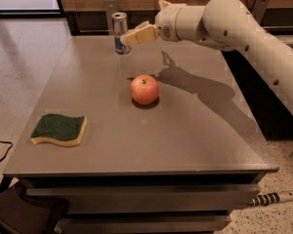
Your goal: Knock redbull can over
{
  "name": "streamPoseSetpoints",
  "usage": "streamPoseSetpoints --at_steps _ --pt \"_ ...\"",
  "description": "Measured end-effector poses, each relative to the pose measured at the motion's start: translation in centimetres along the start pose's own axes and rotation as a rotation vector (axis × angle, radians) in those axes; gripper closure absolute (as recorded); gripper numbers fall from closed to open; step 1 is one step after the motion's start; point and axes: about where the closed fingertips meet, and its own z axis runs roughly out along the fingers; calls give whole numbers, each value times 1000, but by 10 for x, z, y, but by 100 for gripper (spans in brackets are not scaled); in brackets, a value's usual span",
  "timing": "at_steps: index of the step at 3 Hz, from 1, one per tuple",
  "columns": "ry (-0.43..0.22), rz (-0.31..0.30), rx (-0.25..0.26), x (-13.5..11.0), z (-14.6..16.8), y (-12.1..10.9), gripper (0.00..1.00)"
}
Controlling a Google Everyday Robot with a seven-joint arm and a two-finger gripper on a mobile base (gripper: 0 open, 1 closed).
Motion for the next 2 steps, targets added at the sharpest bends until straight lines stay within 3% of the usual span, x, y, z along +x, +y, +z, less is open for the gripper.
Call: streamPoseSetpoints --at_steps 2 --pt "35 56 -44 24 52 -13 0"
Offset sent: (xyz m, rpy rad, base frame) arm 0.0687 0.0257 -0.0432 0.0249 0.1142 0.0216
